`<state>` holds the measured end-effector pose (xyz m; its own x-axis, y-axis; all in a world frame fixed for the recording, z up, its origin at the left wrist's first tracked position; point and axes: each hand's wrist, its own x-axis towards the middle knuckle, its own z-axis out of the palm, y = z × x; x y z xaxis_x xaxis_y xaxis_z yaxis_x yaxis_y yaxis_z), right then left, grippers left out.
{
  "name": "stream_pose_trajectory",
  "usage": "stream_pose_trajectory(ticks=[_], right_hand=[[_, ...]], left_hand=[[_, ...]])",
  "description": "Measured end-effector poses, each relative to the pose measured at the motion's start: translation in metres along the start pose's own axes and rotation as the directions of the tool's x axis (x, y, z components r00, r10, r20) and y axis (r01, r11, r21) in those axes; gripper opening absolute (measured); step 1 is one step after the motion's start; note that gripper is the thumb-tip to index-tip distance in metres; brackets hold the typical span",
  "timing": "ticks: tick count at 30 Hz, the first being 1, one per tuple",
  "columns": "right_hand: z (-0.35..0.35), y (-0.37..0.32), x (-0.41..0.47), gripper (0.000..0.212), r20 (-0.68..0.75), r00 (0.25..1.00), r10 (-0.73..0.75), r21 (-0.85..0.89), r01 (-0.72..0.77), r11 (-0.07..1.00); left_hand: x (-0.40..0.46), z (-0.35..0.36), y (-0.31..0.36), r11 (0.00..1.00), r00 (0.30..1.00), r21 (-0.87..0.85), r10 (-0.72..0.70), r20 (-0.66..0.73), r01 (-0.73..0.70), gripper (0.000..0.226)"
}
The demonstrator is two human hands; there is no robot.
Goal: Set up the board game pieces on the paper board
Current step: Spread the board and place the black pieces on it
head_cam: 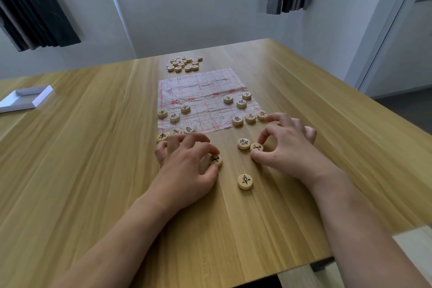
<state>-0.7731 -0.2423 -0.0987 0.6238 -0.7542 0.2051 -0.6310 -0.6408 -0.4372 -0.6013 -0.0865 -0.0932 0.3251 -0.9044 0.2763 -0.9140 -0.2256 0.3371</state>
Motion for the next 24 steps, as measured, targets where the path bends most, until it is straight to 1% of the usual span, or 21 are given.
stream_pose_trajectory(ticks=[2, 4, 7, 9, 12, 17, 24], right_hand=[[-0.0006, -0.0002, -0.0001, 0.016, 0.01, 1.0, -0.003, 0.017, 0.003, 1.0], [-0.0016, -0.0001, -0.0002, 0.016, 0.009, 1.0, -0.016, 0.031, 0.016, 0.999], [-0.0027, -0.0005, -0.0006, 0.026, 0.0, 1.0, -0.007, 0.036, 0.007, 0.999], [-0.0036, -0.0012, -0.0009, 0.03, -0.003, 1.0, 0.025, 0.018, -0.025, 1.0], [-0.0029, -0.0017, -0.0001, 0.027, 0.0, 0.999, 0.053, -0.02, -0.053, 0.998], [-0.0021, -0.0014, 0.0002, 0.016, -0.015, 1.0, 0.023, 0.0, -0.023, 1.0], [-0.0064, -0.0079, 0.0016, 0.016, -0.126, 0.991, -0.055, 0.082, 0.065, 0.994]], left_hand=[[0.0, 0.0002, -0.0003, 1.0, 0.999, -0.015, -0.025, -0.024, 0.025, 0.026], [-0.0003, -0.0003, -0.0008, 0.999, 0.999, -0.018, -0.03, -0.03, 0.03, 0.033], [-0.0009, -0.0012, -0.0014, 1.0, 1.0, -0.023, -0.01, 0.005, 0.01, 0.042], [-0.0011, -0.0012, -0.0018, 0.999, 1.0, -0.038, -0.01, 0.015, 0.01, 0.035], [-0.0012, -0.0007, -0.0027, 0.998, 1.0, -0.062, -0.027, -0.009, 0.027, 0.018], [-0.0009, 0.0003, -0.0044, 0.996, 0.999, -0.081, -0.042, -0.016, 0.04, 0.022], [0.0008, -0.0036, -0.0061, 0.992, 0.998, -0.11, -0.057, -0.006, 0.056, 0.016]])
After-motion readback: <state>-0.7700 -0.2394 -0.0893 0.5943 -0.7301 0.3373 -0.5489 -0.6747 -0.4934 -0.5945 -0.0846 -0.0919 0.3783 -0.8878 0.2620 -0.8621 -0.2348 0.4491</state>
